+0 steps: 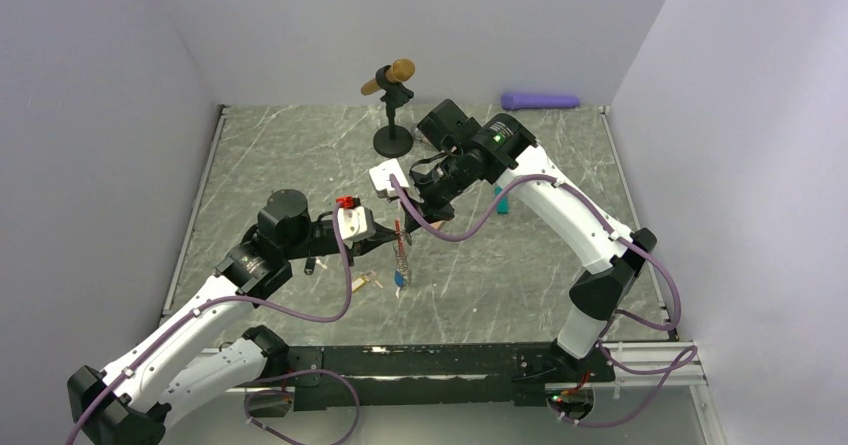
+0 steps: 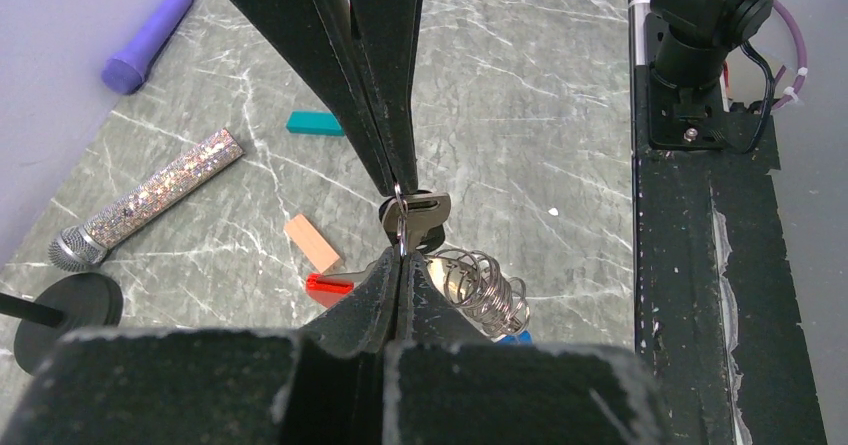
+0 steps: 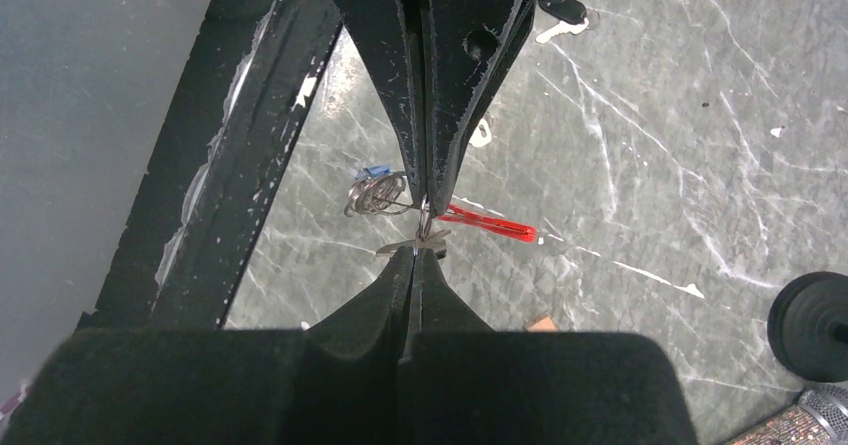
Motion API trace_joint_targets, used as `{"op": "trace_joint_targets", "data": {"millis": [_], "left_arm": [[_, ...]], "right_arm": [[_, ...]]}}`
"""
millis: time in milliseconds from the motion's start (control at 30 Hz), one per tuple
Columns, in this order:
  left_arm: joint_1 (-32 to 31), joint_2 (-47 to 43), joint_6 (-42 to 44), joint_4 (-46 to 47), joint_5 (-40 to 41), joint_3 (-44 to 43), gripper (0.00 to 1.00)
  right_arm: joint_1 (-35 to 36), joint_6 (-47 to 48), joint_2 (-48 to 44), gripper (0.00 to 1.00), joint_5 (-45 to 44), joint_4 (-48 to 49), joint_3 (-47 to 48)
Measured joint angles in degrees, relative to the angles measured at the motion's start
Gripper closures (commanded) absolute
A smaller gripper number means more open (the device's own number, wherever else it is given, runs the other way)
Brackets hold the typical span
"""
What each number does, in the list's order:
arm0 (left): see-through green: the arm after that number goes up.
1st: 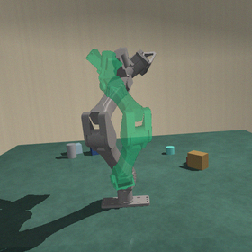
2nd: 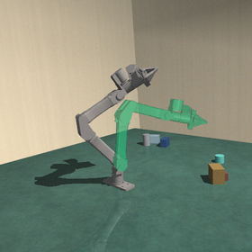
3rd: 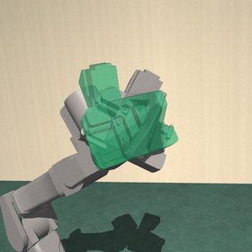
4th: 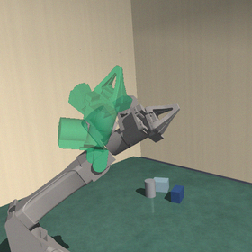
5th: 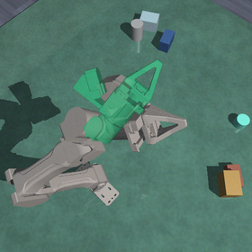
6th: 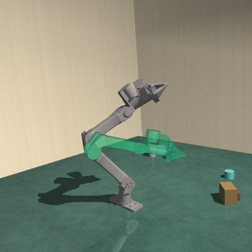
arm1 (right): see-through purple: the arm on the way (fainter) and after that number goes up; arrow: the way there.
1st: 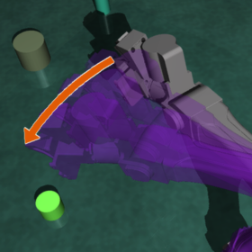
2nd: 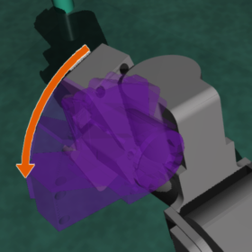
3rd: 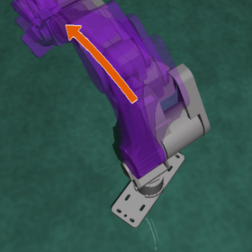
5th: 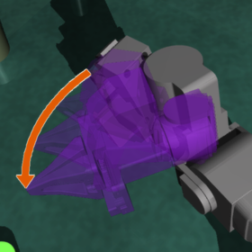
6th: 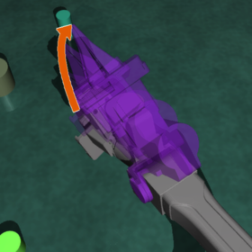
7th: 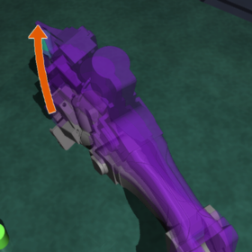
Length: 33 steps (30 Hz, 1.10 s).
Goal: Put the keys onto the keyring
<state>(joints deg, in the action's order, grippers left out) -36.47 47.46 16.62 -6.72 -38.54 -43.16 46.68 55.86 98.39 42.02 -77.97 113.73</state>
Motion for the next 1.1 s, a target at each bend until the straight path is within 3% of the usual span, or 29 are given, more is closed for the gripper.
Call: {"op": "trace_joint_targets", "data": {"millis": [1100], "left_arm": [[0.00, 0.44, -1.42, 0.04, -0.57, 0.00, 1.00]], "right_arm": [[-0.09, -0.92, 0.00, 1.00, -1.07, 1.14, 0.00]]}}
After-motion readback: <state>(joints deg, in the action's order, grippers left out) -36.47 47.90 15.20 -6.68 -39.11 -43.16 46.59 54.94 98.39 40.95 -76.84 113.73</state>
